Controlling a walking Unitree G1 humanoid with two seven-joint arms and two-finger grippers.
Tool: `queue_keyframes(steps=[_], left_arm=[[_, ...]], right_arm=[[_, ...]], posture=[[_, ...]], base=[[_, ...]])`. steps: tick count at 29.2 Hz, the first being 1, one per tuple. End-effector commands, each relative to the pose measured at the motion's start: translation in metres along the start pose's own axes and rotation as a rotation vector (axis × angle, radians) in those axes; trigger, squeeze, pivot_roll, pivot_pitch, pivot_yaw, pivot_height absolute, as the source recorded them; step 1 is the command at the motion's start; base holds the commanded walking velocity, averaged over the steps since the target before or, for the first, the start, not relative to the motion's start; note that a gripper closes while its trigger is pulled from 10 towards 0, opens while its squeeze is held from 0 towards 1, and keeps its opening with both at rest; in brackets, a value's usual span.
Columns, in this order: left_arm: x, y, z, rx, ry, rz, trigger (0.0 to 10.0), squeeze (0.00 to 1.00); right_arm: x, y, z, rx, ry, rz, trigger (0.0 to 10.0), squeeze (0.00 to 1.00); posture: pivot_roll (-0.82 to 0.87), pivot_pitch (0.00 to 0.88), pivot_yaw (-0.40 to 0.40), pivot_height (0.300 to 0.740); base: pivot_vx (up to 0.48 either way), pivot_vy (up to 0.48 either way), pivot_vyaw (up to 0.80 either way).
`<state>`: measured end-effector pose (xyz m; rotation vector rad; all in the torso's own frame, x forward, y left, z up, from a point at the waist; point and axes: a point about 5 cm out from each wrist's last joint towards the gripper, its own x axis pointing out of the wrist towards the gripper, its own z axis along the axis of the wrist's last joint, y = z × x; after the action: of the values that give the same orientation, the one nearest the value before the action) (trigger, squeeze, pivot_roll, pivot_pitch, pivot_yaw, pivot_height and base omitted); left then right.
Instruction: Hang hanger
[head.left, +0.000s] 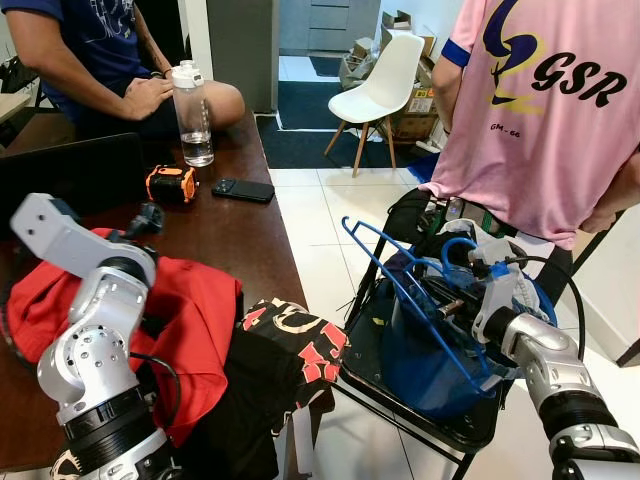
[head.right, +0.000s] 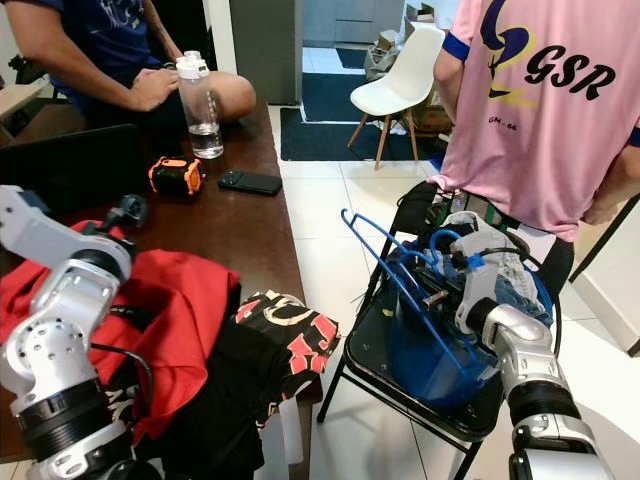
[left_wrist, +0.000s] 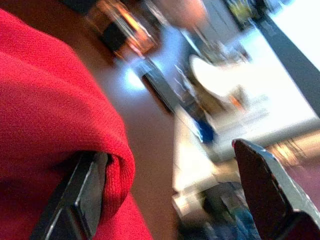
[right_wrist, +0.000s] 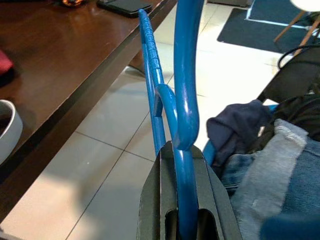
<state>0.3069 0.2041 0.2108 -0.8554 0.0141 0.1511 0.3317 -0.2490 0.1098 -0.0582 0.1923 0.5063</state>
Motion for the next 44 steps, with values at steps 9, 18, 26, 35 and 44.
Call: queue_keyframes(steps=[9,18,26,35,44], left_arm=[[-0.025,-0.052,-0.031,0.04,0.29,-0.435,10.0,0.0],[-0.06,-0.027,-0.007,0.695,0.519,-0.536,10.0,0.0],[-0.087,-0.016,0.031,1.103,0.512,-0.65,10.0,0.0],[-0.063,-0.051,0.038,1.022,0.1,-0.795,10.0,0.0],[-0.042,-0.05,-0.001,0.929,0.079,-0.757,10.0,0.0]], right_arm=[[-0.005,-0.003,0.001,-0.014,0.024,0.035,10.0,0.0],[-0.007,-0.001,0.0,-0.007,0.041,0.09,10.0,0.0],[-0.007,0.002,-0.001,0.0,0.042,0.119,10.0,0.0],[-0.002,-0.006,0.007,0.057,-0.024,0.004,10.0,0.0],[-0.009,-0.015,0.015,0.102,-0.081,-0.02,10.0,0.0]], posture=[[0.08,0.0,-0.057,0.74],[0.08,0.0,-0.062,0.74],[0.09,0.0,-0.061,0.74],[0.09,0.0,-0.065,0.74],[0.08,0.0,-0.068,0.74]], base=[[0.0,0.0,0.0],[0.0,0.0,0.0],[0.0,0.0,0.0],[0.0,0.0,0.0],[0.0,0.0,-0.62]])
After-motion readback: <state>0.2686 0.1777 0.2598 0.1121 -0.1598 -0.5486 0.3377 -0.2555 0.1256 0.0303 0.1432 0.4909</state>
